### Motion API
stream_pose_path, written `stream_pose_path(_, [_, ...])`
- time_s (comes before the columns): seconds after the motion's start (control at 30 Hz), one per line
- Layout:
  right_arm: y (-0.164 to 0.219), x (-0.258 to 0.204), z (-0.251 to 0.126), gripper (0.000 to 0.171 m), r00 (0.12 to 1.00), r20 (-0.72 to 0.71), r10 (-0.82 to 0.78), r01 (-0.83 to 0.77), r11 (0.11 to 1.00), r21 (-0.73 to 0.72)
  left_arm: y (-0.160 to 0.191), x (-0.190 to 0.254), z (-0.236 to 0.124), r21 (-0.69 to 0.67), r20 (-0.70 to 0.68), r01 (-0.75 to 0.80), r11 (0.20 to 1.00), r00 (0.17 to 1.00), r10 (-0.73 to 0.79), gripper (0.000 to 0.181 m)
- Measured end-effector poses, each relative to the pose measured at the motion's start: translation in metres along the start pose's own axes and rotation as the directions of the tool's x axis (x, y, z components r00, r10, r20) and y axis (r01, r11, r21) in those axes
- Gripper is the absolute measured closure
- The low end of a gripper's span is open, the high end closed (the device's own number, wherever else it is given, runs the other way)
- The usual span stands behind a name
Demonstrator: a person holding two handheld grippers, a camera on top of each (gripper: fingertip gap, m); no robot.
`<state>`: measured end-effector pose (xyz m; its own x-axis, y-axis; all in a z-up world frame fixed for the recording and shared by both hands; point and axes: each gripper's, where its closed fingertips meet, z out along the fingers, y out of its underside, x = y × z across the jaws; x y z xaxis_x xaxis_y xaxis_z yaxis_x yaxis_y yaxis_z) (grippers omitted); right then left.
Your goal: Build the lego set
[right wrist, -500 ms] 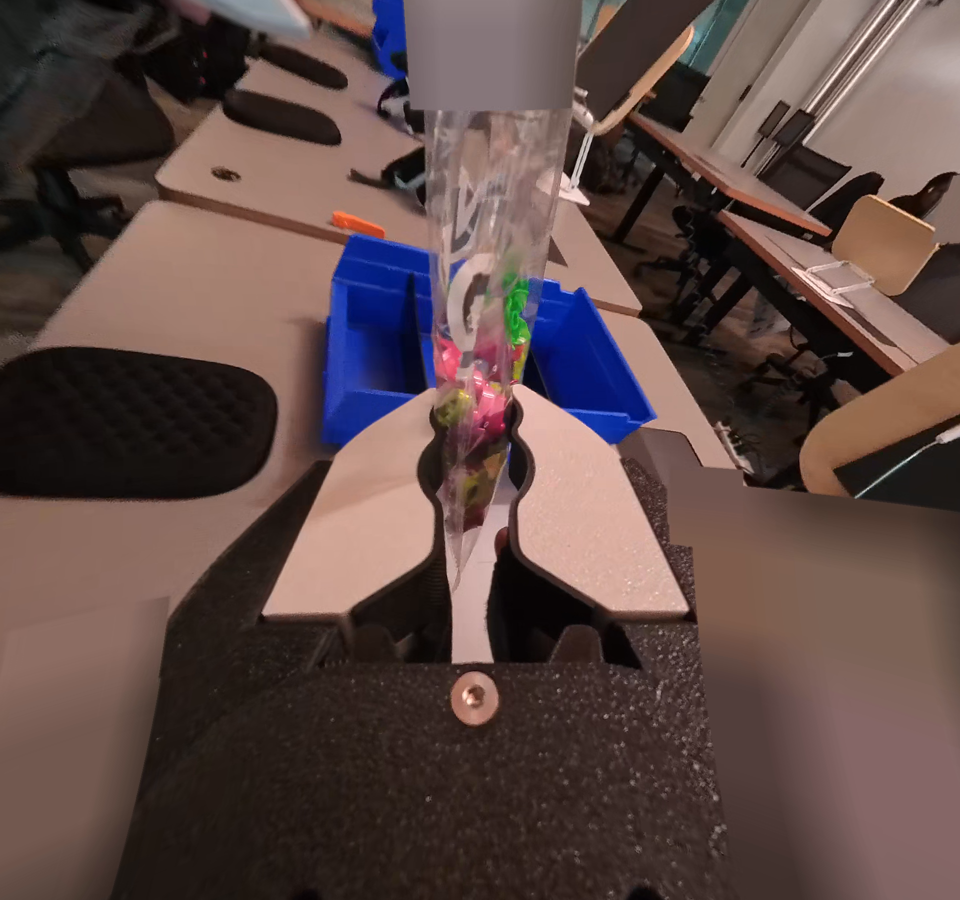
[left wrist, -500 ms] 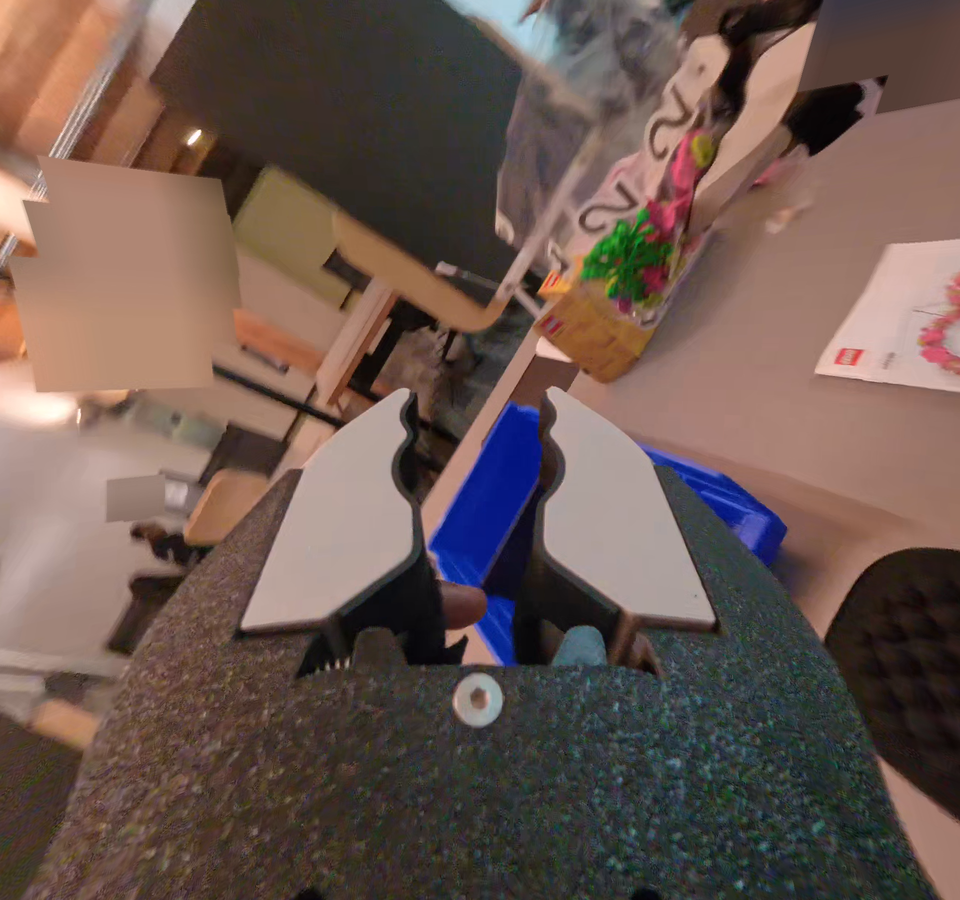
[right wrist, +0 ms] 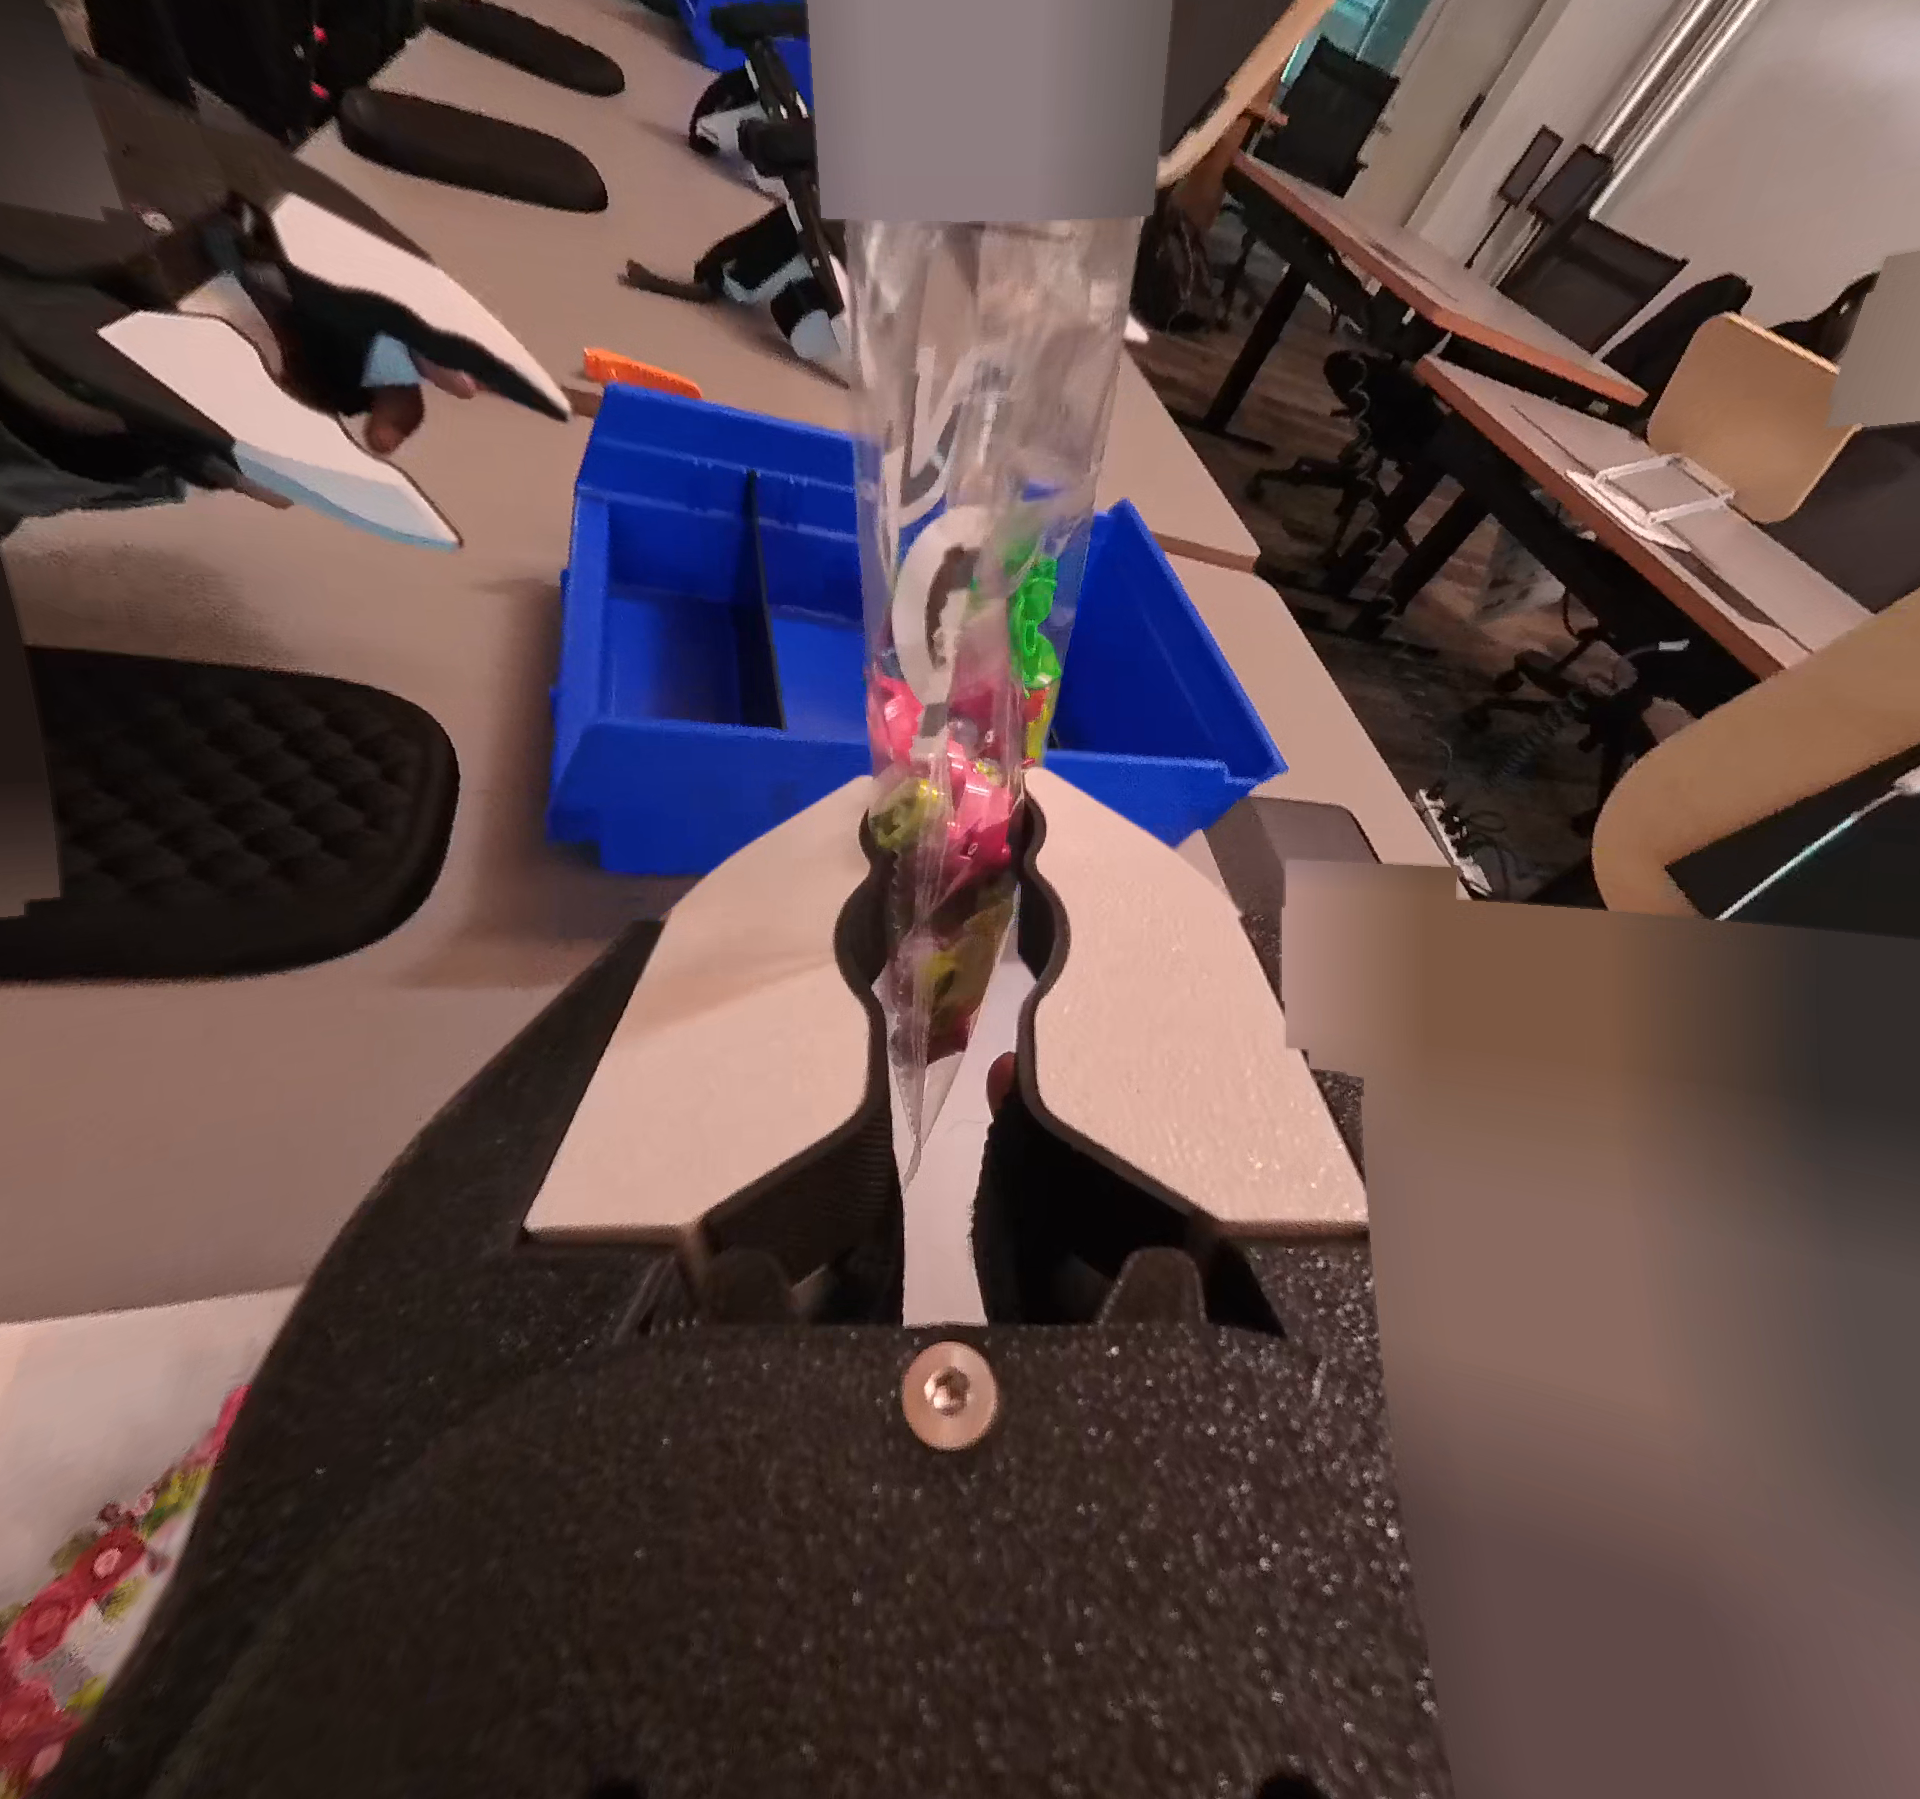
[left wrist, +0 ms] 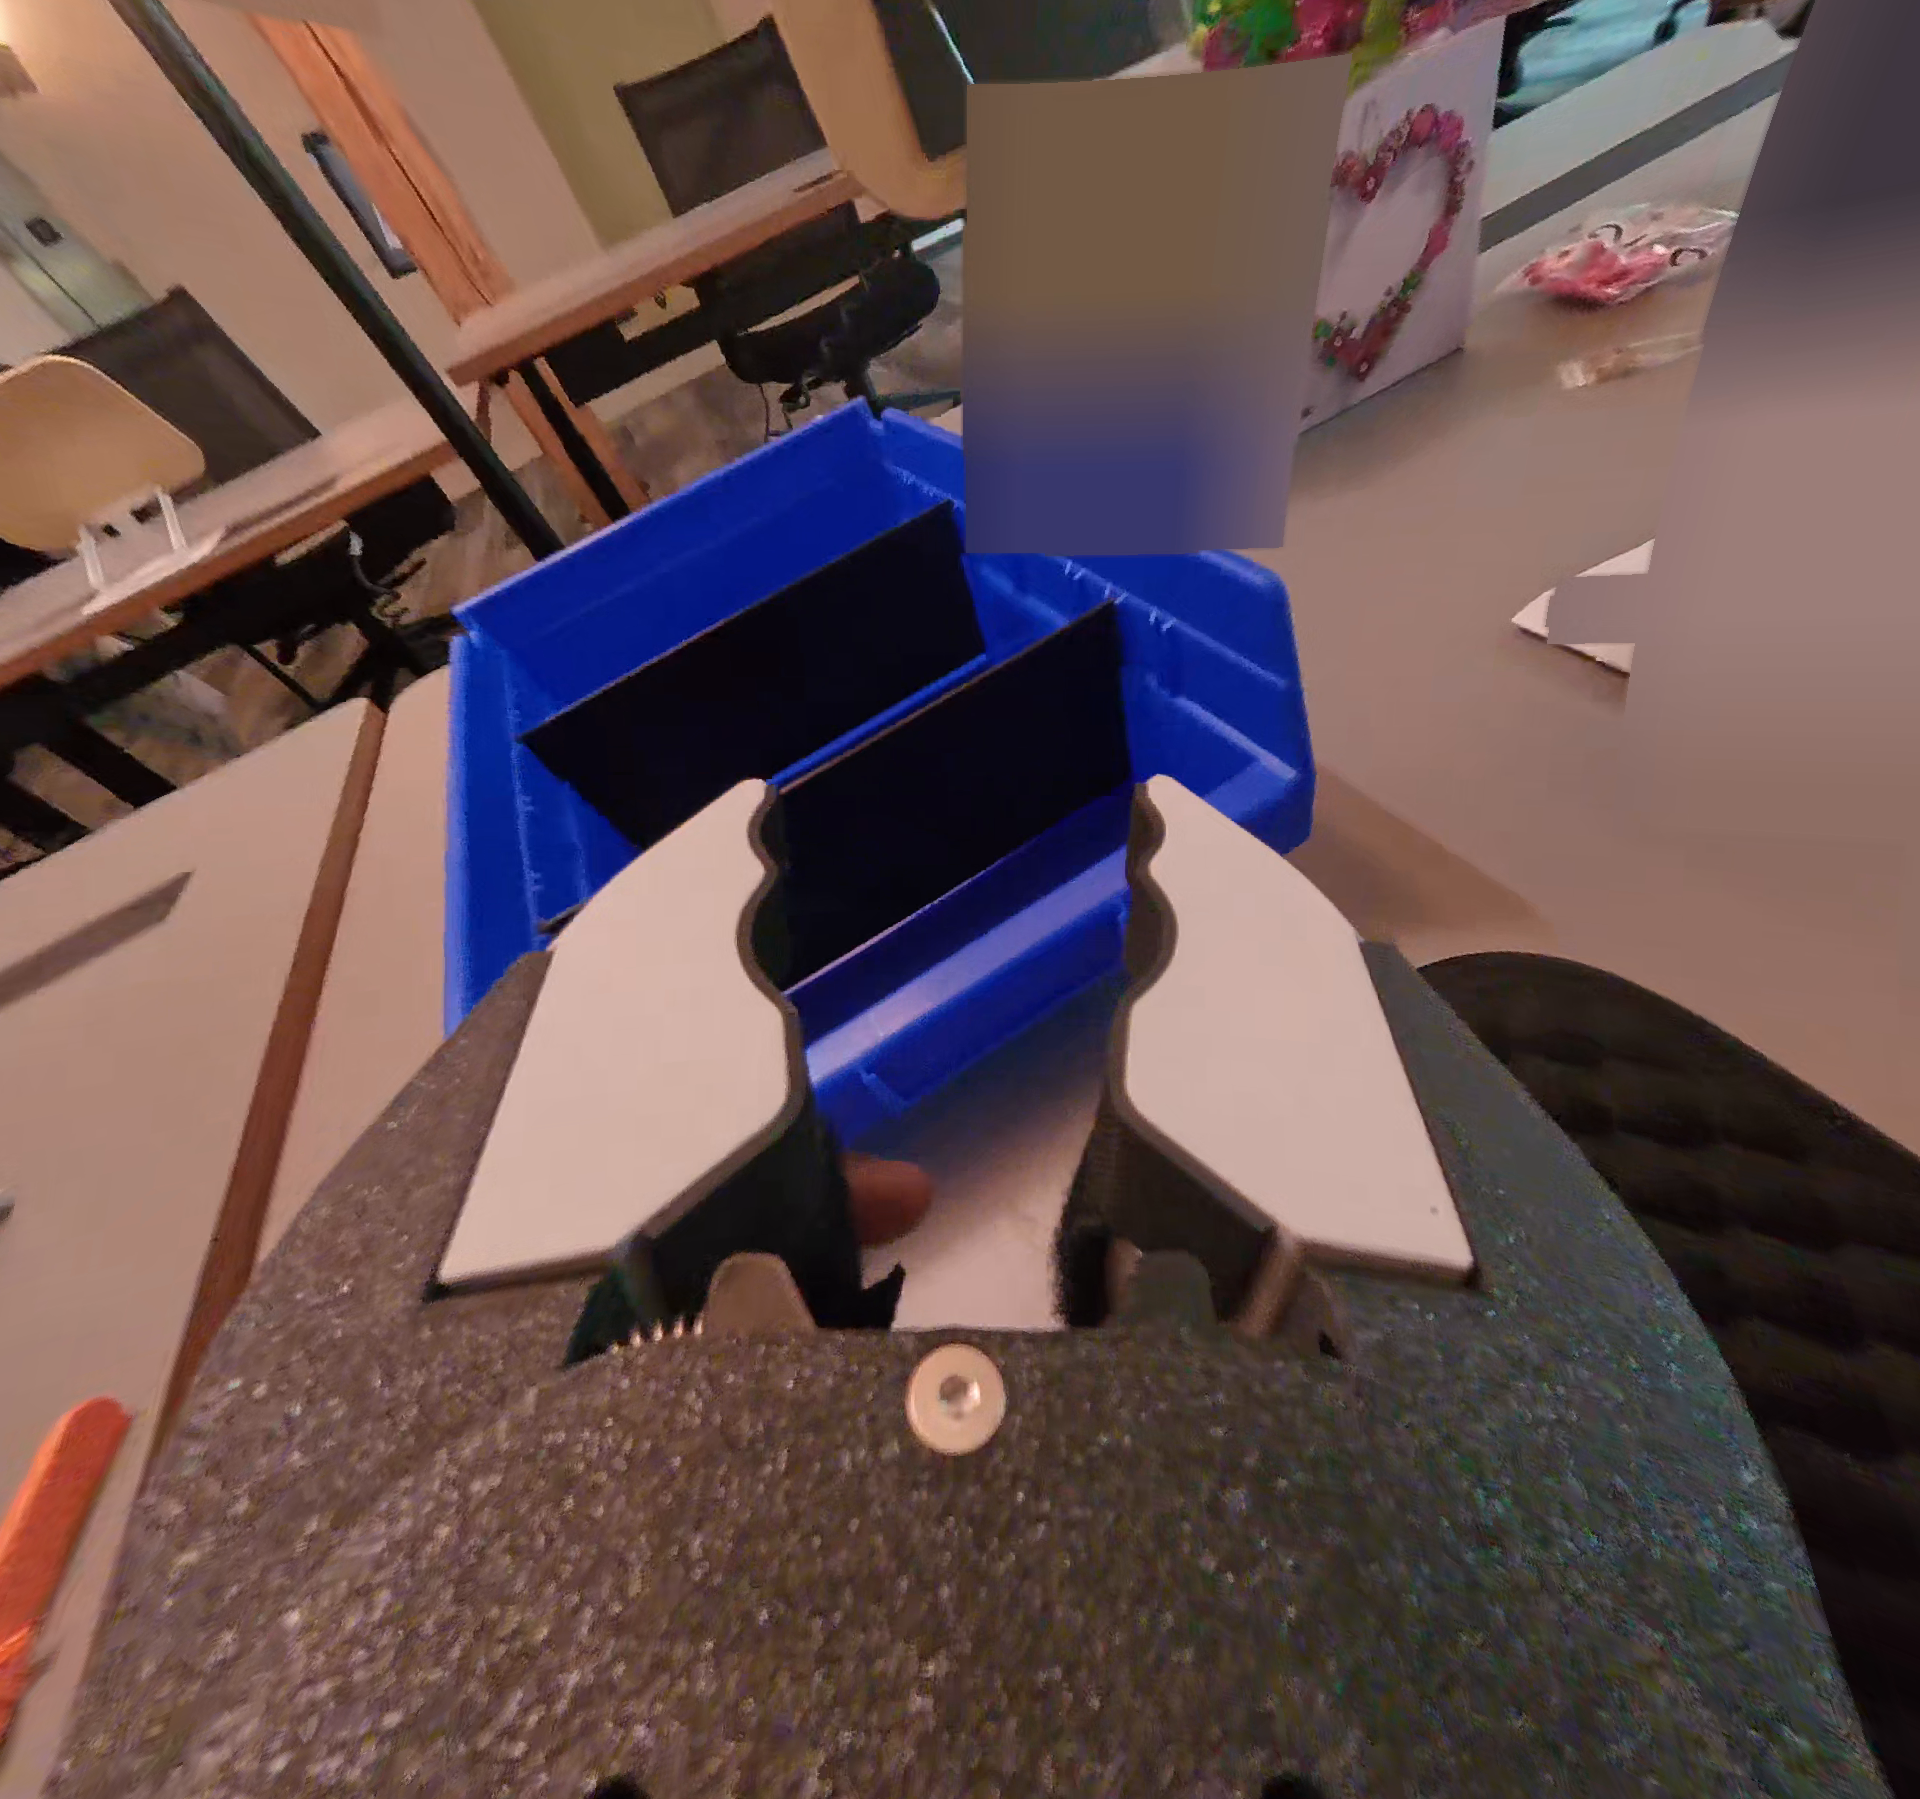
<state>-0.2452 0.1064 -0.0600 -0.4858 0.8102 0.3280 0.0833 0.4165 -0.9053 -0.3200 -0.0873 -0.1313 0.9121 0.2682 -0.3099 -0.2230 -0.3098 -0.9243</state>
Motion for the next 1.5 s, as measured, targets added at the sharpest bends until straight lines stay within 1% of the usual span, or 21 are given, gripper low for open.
stream_pose_path(0.03, [0.003,0.001,-0.001,0.151,1.000,0.003,-0.003,0.003,1.000,-0.017,0.005,0.004,0.002,-0.011,-0.038,-0.011,1.000,0.999,0.010,0.122])
stream_pose_path(0.1, [0.005,0.002,-0.003,0.151,1.000,0.017,-0.003,0.004,0.999,-0.040,0.022,0.017,0.006,-0.084,-0.142,-0.088,0.993,0.987,0.075,0.138])
stream_pose_path(0.13, [0.006,0.001,-0.003,0.151,1.000,0.025,-0.004,0.005,0.999,-0.049,0.029,0.019,0.009,-0.116,-0.169,-0.138,0.984,0.979,0.117,0.139])
stream_pose_path(0.23, [0.006,-0.001,-0.003,0.151,0.999,0.039,-0.026,0.029,0.998,-0.063,0.049,0.013,0.017,-0.207,-0.218,-0.316,0.926,0.937,0.271,0.130])
stream_pose_path(0.3, [0.004,-0.004,-0.002,0.151,0.998,0.049,-0.037,0.039,0.997,-0.059,0.061,0.010,0.019,-0.260,-0.298,-0.429,0.865,0.888,0.351,0.126])
stream_pose_path(0.37, [0.003,-0.007,-0.002,0.151,0.997,0.065,-0.040,0.044,0.998,-0.055,0.070,0.011,0.019,-0.282,-0.393,-0.505,0.816,0.836,0.382,0.125])
stream_pose_path(0.5, [0.008,-0.009,0.001,0.151,0.994,0.099,-0.053,0.061,0.995,-0.080,0.086,0.007,0.027,-0.335,-0.498,-0.594,0.732,0.771,0.397,0.129])
stream_pose_path(0.6, [0.009,-0.007,0.003,0.151,0.993,0.105,-0.056,0.067,0.992,-0.109,0.106,-0.002,0.036,-0.401,-0.512,-0.671,0.624,0.729,0.455,0.140])
stream_pose_path(0.63, [0.010,-0.006,0.004,0.151,0.992,0.107,-0.060,0.072,0.991,-0.115,0.107,-0.005,0.041,-0.406,-0.490,-0.684,0.607,0.723,0.487,0.147])
stream_pose_path(0.7, [0.012,-0.004,0.004,0.151,0.992,0.104,-0.071,0.084,0.988,-0.130,0.107,-0.006,0.043,-0.414,-0.466,-0.690,0.594,0.721,0.513,0.147])
stream_pose_path(0.83, [0.019,-0.001,0.004,0.151,0.991,0.106,-0.083,0.099,0.982,-0.159,0.100,0.015,0.044,-0.374,-0.452,-0.678,0.633,0.729,0.514,0.148])
stream_pose_path(0.93, [0.025,0.000,0.006,0.151,0.989,0.125,-0.082,0.104,0.977,-0.185,0.092,0.033,0.044,-0.344,-0.433,-0.684,0.643,0.723,0.538,0.150])
stream_pose_path(1.03, [0.030,0.003,0.009,0.151,0.986,0.146,-0.083,0.114,0.968,-0.224,0.082,0.051,0.045,-0.313,-0.414,-0.659,0.684,0.743,0.526,0.151])
stream_pose_path(1.1, [0.033,0.006,0.010,0.151,0.984,0.155,-0.083,0.120,0.961,-0.248,0.075,0.061,0.048,-0.300,-0.409,-0.612,0.732,0.776,0.481,0.151])
stream_pose_path(1.17, [0.032,0.007,0.012,0.151,0.982,0.166,-0.090,0.131,0.958,-0.256,0.060,0.078,0.052,-0.237,-0.417,-0.524,0.818,0.815,0.401,0.148])
stream_pose_path(1.23, [0.032,0.009,0.013,0.151,0.977,0.188,-0.100,0.151,0.948,-0.281,0.039,0.081,0.051,-0.172,-0.405,-0.467,0.867,0.836,0.370,0.151])
stream_pose_path(1.3, [0.031,0.011,0.015,0.151,0.967,0.228,-0.110,0.184,0.925,-0.333,0.000,0.060,0.042,-0.076,-0.282,-0.378,0.923,0.896,0.344,0.149])
stream_pose_path(1.37, [0.032,0.013,0.017,0.151,0.951,0.292,-0.106,0.222,0.888,-0.402,-0.033,0.019,0.026,-0.004,-0.127,-0.240,0.971,0.963,0.237,0.145])
stream_pose_path(1.4, [0.031,0.015,0.020,0.151,0.941,0.321,-0.105,0.244,0.869,-0.431,-0.042,-0.004,0.017,0.015,-0.059,-0.183,0.983,0.981,0.183,0.140])
stream_pose_path(1.43, [0.028,0.019,0.025,0.151,0.932,0.344,-0.114,0.269,0.853,-0.446,-0.043,-0.026,0.012,0.010,-0.015,-0.142,0.990,0.990,0.143,0.136])
stream_pose_path(1.5, [0.022,0.021,0.035,0.151,0.909,0.403,-0.104,0.303,0.830,-0.468,-0.028,-0.058,0.012,-0.062,0.005,-0.047,0.997,0.999,0.047,0.124])
